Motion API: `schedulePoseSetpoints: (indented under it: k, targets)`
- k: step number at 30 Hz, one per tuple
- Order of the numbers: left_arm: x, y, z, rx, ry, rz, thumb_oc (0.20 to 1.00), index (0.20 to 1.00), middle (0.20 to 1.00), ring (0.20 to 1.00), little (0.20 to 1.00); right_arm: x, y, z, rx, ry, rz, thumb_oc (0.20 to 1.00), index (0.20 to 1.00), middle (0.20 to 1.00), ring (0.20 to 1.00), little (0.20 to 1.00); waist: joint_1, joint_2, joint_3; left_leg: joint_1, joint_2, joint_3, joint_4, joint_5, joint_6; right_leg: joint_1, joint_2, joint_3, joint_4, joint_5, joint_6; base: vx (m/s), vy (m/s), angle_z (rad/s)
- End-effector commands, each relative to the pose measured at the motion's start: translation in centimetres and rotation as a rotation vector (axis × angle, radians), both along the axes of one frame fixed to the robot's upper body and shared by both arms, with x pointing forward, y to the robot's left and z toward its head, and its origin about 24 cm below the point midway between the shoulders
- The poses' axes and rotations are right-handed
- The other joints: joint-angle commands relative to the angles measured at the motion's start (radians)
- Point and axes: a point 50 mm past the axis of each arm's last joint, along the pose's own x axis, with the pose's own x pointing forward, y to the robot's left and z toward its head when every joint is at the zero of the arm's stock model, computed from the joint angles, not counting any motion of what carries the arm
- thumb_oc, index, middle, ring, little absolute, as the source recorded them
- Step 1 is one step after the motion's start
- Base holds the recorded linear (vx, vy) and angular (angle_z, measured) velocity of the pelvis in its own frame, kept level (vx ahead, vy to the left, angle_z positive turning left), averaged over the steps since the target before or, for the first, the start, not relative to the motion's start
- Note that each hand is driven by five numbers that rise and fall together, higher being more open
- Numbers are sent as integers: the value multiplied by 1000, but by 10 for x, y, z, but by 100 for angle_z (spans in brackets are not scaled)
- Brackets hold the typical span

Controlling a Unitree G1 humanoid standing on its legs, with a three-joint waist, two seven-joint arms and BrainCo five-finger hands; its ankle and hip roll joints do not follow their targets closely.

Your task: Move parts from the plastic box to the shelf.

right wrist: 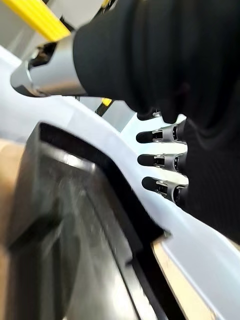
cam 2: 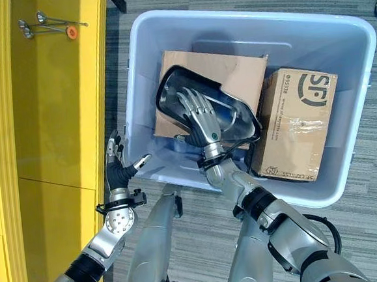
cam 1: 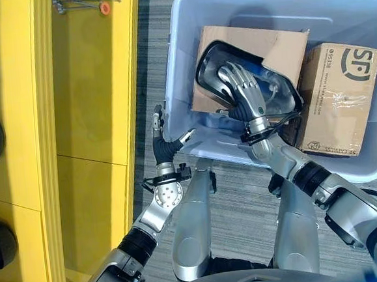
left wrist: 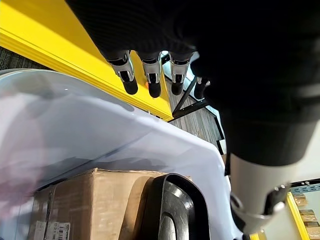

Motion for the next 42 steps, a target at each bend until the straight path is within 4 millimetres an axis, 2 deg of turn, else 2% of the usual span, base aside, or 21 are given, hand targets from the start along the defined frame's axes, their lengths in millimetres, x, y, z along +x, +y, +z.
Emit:
schedulePoseSetpoints:
  k: [1,3,8,18,24,28,32,34,37,39,40,42]
  targets:
    - [-5,0,7,-50,-60,-16,1000,1000,1000,1000,1000,6,14,1,-77,91,52,1000,1000,1000,1000,1000,16,16,-12,-22,-25,54,-28,43,8,38,29,24,22,-22,24,0,0,0]
    - [-3,1,7,-38,-57,-33,1000,1000,1000,1000,1000,12,11,-10,-135,199,28,1000,1000,1000,1000,1000,28,16,-12,-25,-27,53,-27,43,8,39,27,14,26,-22,23,-9,-39,0]
    - [-2,-1,8,-20,-58,-62,1000,1000,1000,1000,1000,21,5,-14,-159,227,-33,1000,1000,1000,1000,1000,49,21,-12,-28,-27,49,-28,46,10,39,21,0,27,-15,25,-8,-45,4]
    - [-3,-4,16,-14,-77,-74,1000,1000,1000,1000,1000,40,0,7,-143,231,-98,1000,1000,1000,1000,1000,84,39,-12,-47,-38,33,-26,52,11,25,12,-17,38,-13,24,4,-1,2]
    - [-5,-5,19,-13,-78,-95,1000,1000,1000,1000,1000,47,-9,29,-78,103,-202,1000,1000,1000,1000,1000,105,56,-12,-61,-46,23,-16,54,16,12,0,-25,66,-21,23,34,35,8]
    - [-7,-4,19,-17,-77,-95,1000,1000,1000,1000,1000,51,-12,33,-87,152,-208,1000,1000,1000,1000,1000,112,63,-12,-72,-52,20,-12,54,18,2,-4,-26,74,-24,25,29,34,10]
    - [-8,-2,20,-24,-77,-101,1000,1000,1000,1000,1000,51,-6,25,-224,224,-158,1000,1000,1000,1000,1000,118,64,-12,-78,-54,20,-4,50,18,0,-9,-29,76,-25,26,15,7,2]
    - [-7,1,22,-20,-77,-108,1000,1000,1000,1000,1000,48,1,15,-387,286,-106,1000,1000,1000,1000,1000,122,59,-12,-83,-53,18,4,48,18,-2,-12,-32,79,-23,30,0,0,0]
    - [-7,6,20,-14,-70,-114,1000,1000,1000,1000,1000,47,-3,3,-521,363,-84,1000,1000,1000,1000,1000,126,51,-12,-87,-53,14,13,43,17,-1,-14,-34,82,-25,31,19,-42,1]
    - [-7,6,20,-11,-72,-114,1000,1000,1000,1000,1000,46,-5,-1,-541,376,-83,1000,1000,1000,1000,1000,126,49,-12,-87,-52,14,14,42,18,0,-14,-35,82,-24,32,9,-58,2]
    - [-8,15,18,-3,-68,-113,1000,1000,1000,1000,1000,42,-36,-29,-573,510,-149,1000,1000,1000,1000,1000,125,32,-12,-89,-44,16,16,40,16,7,-7,-42,68,-21,36,5,-102,2]
    - [-9,18,18,5,-74,-105,1000,1000,1000,1000,1000,39,-56,-42,-536,574,-212,1000,1000,1000,1000,1000,124,23,-12,-91,-37,19,13,38,16,6,-1,-42,61,-20,36,0,-84,0]
